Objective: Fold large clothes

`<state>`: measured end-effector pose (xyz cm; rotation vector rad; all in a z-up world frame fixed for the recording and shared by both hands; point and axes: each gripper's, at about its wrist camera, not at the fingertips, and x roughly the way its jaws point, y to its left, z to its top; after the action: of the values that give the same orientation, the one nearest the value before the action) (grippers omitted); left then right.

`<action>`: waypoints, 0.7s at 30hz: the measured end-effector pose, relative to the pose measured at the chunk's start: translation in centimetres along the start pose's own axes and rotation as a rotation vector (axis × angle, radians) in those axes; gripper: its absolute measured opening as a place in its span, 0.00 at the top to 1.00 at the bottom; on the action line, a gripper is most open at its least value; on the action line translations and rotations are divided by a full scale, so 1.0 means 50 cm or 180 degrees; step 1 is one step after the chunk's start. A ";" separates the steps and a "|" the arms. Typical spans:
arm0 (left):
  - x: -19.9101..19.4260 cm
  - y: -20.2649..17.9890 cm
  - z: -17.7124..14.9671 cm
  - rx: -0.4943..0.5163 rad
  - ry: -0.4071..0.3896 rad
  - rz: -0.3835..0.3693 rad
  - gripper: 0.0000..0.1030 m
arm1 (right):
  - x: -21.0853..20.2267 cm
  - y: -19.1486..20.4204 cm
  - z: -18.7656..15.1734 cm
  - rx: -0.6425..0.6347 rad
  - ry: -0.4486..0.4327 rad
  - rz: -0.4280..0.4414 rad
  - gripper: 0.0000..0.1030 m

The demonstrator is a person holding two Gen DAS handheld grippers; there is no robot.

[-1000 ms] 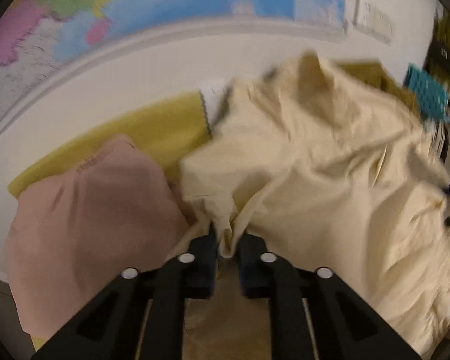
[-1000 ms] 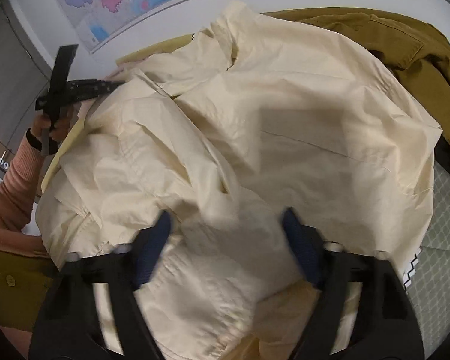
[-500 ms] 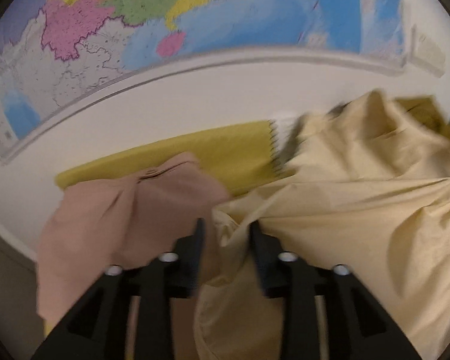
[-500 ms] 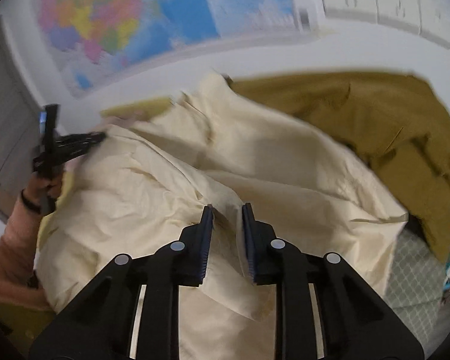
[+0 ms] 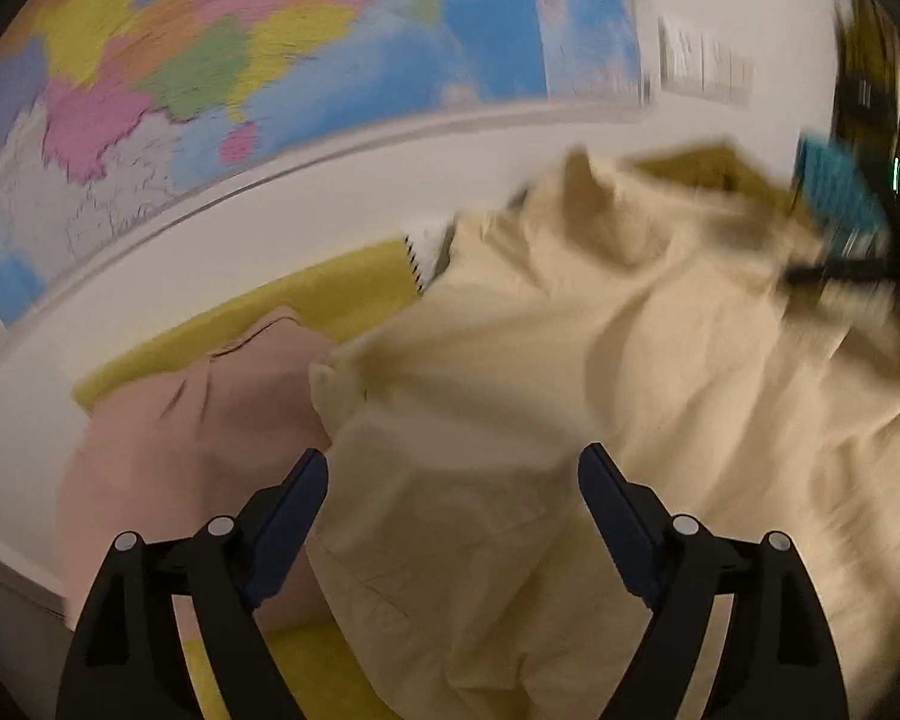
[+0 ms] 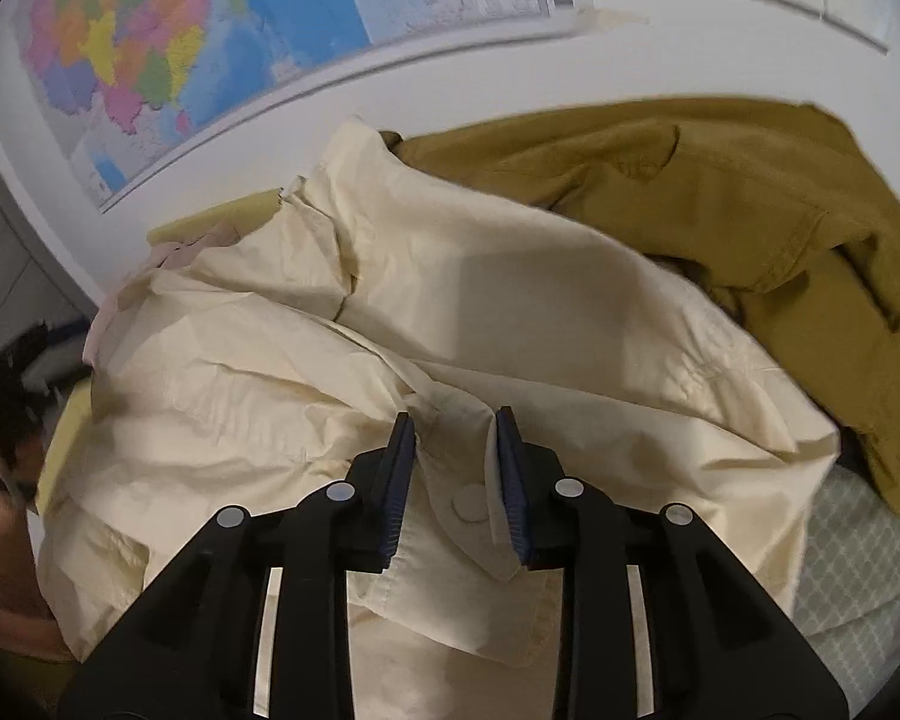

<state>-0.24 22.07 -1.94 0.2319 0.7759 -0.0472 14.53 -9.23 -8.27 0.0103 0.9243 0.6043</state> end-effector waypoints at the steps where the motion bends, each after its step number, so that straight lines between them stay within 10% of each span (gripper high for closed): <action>1: 0.021 -0.010 -0.006 0.0087 0.0074 0.0152 0.20 | 0.009 -0.004 0.002 0.0036 0.0026 -0.0010 0.72; 6: 0.026 0.005 -0.040 -0.0119 0.0250 0.0404 0.22 | 0.018 0.005 -0.007 0.0086 0.0115 -0.0055 0.48; 11: -0.101 0.072 -0.130 -0.0767 0.0072 -0.0366 0.12 | -0.105 0.104 -0.041 -0.0381 -0.0278 0.0438 0.47; 18: -0.144 0.027 -0.285 -0.1110 0.0488 -0.1095 0.13 | -0.064 0.338 -0.148 -0.1384 0.0352 0.1427 0.49; 20: -0.133 0.004 -0.312 -0.1182 0.0597 -0.1227 0.32 | -0.028 0.387 -0.166 -0.1524 0.0520 0.1561 0.51; 21: -0.126 -0.005 -0.323 -0.1274 0.0652 -0.1395 0.57 | -0.010 0.405 -0.170 -0.1556 0.0581 0.1595 0.53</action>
<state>-15.88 25.18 -8.72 -0.3212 1.0107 -0.2824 -1.90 5.36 -7.83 -0.2618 0.9326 1.3040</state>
